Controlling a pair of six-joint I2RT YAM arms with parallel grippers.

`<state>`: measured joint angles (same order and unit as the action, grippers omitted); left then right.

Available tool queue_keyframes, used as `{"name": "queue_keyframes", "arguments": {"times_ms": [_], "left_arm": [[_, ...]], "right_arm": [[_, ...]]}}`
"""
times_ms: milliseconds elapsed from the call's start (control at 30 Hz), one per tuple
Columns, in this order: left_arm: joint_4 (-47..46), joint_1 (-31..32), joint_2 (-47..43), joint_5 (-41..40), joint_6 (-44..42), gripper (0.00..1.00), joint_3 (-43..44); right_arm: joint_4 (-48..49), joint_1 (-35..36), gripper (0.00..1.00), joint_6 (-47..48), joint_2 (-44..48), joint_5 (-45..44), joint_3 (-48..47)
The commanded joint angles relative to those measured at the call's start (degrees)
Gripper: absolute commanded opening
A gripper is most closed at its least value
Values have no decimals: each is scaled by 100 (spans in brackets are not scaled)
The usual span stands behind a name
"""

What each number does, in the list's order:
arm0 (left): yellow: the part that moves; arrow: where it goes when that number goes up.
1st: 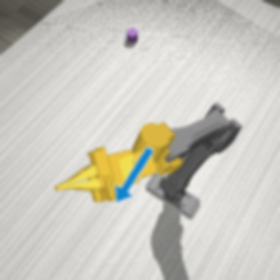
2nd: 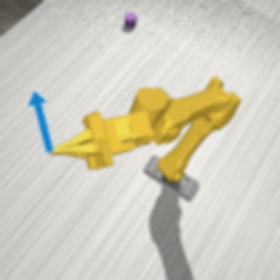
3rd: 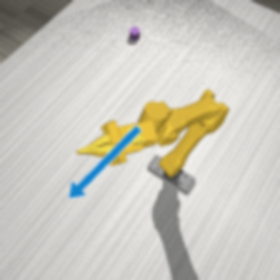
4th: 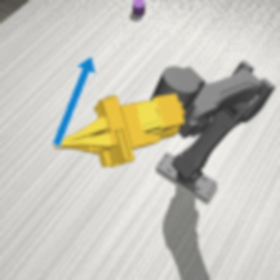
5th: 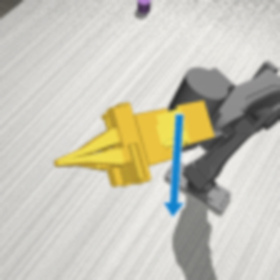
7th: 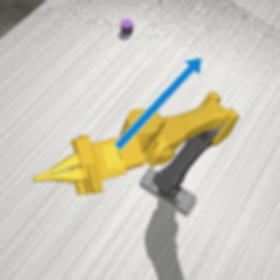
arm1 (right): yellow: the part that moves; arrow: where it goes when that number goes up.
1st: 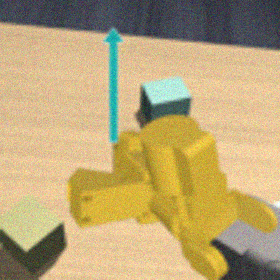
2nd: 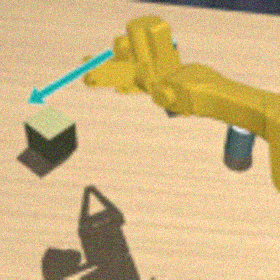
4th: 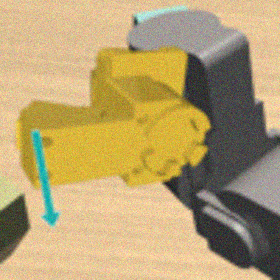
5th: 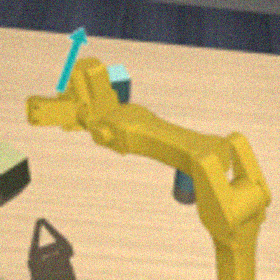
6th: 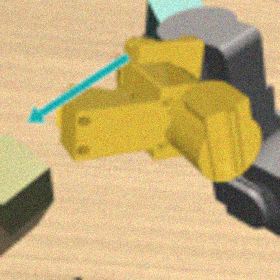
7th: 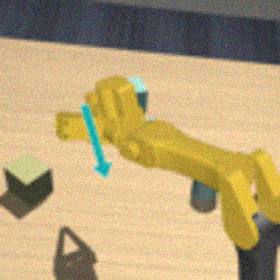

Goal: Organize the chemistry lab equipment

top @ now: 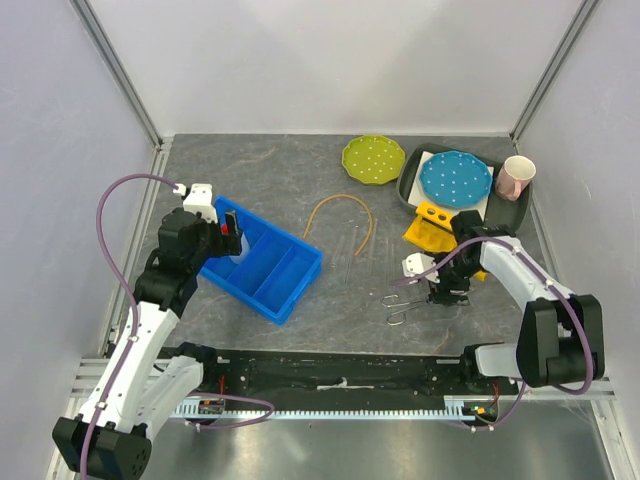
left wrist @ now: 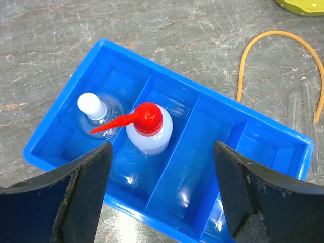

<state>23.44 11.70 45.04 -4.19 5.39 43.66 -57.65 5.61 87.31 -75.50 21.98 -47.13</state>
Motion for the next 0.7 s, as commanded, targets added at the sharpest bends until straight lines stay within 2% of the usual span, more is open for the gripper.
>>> {"name": "queue_keyframes", "arguments": {"times_ms": [0,667], "left_arm": [[-261,-19,-83,85,-205,86,-24],[-323,-19,-127,76,-213,86,-50]], "right_arm": [[175,-7,84,243,-210,-70,125],[535,-16,74,269,-676,-431,459]]}}
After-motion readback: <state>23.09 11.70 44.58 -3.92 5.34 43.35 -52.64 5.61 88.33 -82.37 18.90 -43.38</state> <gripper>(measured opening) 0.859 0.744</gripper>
